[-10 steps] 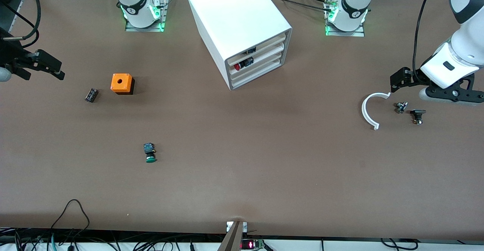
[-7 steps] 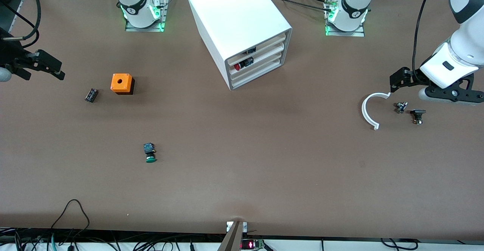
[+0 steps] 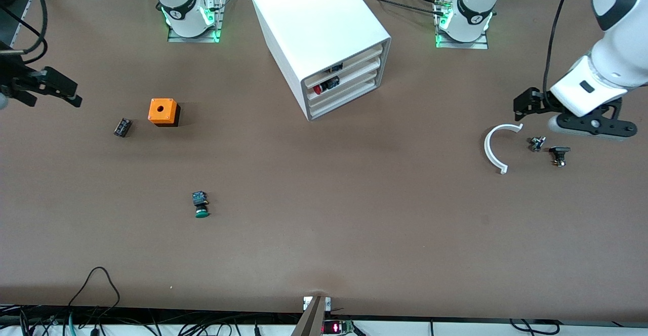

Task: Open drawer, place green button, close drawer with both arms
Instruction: 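Reach the right gripper toward the green button while the left gripper approaches the drawer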

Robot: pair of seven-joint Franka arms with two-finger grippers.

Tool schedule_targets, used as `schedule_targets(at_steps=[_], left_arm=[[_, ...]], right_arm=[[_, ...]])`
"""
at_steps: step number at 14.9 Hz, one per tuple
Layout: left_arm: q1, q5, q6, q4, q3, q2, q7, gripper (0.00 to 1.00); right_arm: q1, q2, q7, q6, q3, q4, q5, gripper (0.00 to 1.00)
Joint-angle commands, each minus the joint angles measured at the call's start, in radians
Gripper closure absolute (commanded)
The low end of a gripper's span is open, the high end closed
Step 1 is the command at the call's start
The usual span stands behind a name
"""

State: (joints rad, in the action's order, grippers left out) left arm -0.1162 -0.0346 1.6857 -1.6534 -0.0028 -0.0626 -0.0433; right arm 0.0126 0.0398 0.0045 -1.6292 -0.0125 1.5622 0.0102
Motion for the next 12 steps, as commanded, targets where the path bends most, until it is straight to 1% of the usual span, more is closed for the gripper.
schedule_targets(at_steps=[1,3,5,7,8,9,10,11,12], left_arm=[[-0.002,0.016,-0.004,0.003,-0.02,-0.026,0.01,0.0],[0.009,0.019,-0.004,0.033,-0.02,-0.034,0.005,0.0],[0.01,0.019,-0.009,0.034,-0.019,-0.036,0.006,0.0],[-0.003,0.028,-0.038,0.029,-0.022,-0.048,0.005,0.0],[-0.014,0.048,-0.09,0.03,-0.028,-0.061,0.002,0.0],[-0.028,0.083,-0.127,0.032,-0.048,-0.078,-0.003,0.0],[-0.029,0.131,-0.13,0.032,-0.055,-0.103,-0.006,0.0],[-0.03,0.195,-0.13,0.032,-0.059,-0.129,-0.01,0.0],[-0.03,0.284,-0.129,0.03,-0.059,-0.156,-0.016,0.0]], right_arm=[[0.01,0.048,-0.001,0.025,0.009,0.001,0.014,0.0],[0.017,0.077,-0.001,0.022,0.014,0.006,0.027,0.0],[0.029,0.11,-0.006,-0.024,0.017,0.007,0.04,0.0],[0.032,0.156,-0.119,-0.066,0.017,0.007,0.065,0.0],[0.032,0.185,-0.186,-0.093,0.017,0.007,0.089,0.0],[0.03,0.212,-0.214,-0.116,0.017,0.01,0.111,0.0],[0.032,0.232,-0.219,-0.136,0.017,0.01,0.12,0.0],[0.04,0.245,-0.221,-0.158,0.017,0.013,0.12,0.0],[0.044,0.265,-0.221,-0.187,0.019,0.018,0.119,0.0]])
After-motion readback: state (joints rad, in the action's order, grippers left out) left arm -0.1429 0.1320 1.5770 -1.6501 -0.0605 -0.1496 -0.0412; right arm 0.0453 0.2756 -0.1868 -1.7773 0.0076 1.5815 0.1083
